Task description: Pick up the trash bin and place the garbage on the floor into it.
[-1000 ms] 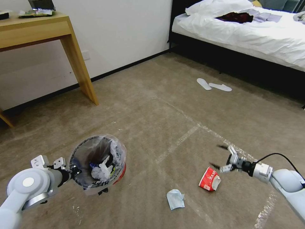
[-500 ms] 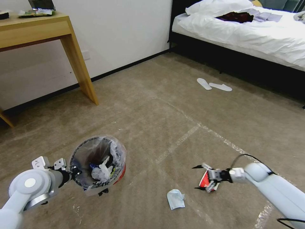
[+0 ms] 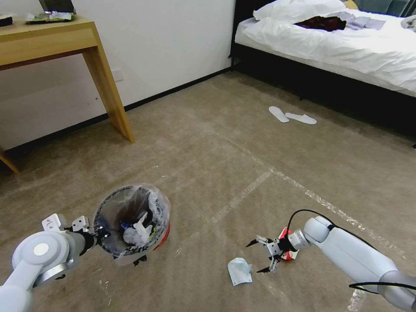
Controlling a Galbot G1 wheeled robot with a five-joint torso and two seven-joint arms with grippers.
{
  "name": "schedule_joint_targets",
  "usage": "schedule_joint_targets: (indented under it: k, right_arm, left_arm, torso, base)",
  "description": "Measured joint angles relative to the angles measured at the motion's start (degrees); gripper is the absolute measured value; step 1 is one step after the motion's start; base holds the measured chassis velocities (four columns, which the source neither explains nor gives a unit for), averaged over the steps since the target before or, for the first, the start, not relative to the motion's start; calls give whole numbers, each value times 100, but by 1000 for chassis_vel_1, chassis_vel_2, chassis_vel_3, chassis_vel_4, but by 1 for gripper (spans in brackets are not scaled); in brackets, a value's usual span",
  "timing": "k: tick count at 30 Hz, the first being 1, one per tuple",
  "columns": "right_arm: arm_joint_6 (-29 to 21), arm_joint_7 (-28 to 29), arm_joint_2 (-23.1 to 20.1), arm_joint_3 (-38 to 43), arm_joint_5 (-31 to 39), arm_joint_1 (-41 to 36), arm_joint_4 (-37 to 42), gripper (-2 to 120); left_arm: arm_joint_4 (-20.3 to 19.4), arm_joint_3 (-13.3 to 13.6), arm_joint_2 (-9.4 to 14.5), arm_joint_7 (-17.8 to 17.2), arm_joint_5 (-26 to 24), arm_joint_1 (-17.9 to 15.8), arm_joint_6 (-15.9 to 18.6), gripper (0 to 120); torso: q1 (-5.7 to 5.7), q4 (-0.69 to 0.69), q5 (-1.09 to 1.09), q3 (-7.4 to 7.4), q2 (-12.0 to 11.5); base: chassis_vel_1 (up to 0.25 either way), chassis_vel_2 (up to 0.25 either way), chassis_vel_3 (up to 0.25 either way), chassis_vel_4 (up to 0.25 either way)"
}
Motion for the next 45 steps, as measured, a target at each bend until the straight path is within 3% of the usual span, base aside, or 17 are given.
schedule_joint_targets:
  k: [5,14,28,37,45]
  right_arm:
    - [-86,569,205,-162,-208,-96,-330,100]
    - [-87,799,522,-235,-361,-97,-903,100]
    - [-164,1409,1726,-518,-610,173,-2131,100]
    - [-209,1795,1781,-397,-1152,285,-2299,100]
    - [-198,1800,1708,-307,-1295,315,-2478,100]
  left_arm:
    - [-72,-29,-83,22,105,105,-15,0]
    - [-142,-67,-86,22,122,182,-23,0]
    - [-228,-99,-48,21,103,187,-38,0]
    - [-225,-80,-35,84,109,154,-38,0]
    - [-247,-56,-38,103,131,146,-39,0]
  torso:
    - [0,2,1,0,0]
    - [0,2,0,0,0]
    - [0,3,1,0,0]
    - [0,1,1,0,0]
    - [0,0,1,0,0]
  base:
    - [0,0,0,0]
    - [0,0,0,0]
    - [0,0,0,0]
    - [0,0,0,0]
    - [0,0,0,0]
